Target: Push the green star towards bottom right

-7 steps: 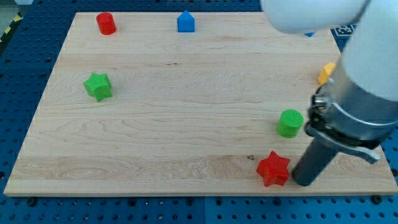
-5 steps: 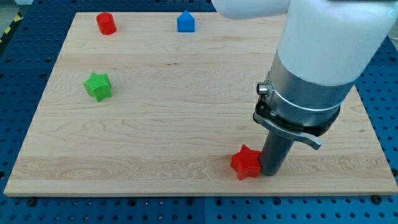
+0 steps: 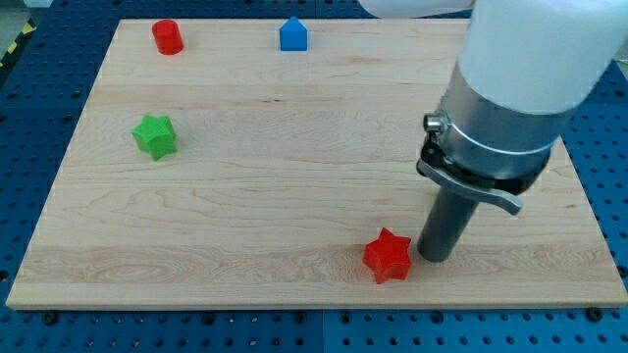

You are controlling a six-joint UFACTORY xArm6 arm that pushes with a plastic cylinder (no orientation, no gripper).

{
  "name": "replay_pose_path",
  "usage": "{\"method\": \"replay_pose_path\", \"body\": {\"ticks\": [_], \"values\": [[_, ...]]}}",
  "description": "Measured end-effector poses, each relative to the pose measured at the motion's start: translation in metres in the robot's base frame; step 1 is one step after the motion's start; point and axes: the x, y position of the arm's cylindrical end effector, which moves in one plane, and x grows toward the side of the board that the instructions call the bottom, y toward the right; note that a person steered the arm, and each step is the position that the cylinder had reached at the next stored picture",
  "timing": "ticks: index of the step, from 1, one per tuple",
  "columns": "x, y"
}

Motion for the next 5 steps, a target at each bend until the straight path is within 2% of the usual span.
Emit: {"method": "replay_pose_path", "body": {"ticks": [3,4,5], "values": [[-0.036,-0.006],[-0.064,-0.009],[-0.075,0.018]]}}
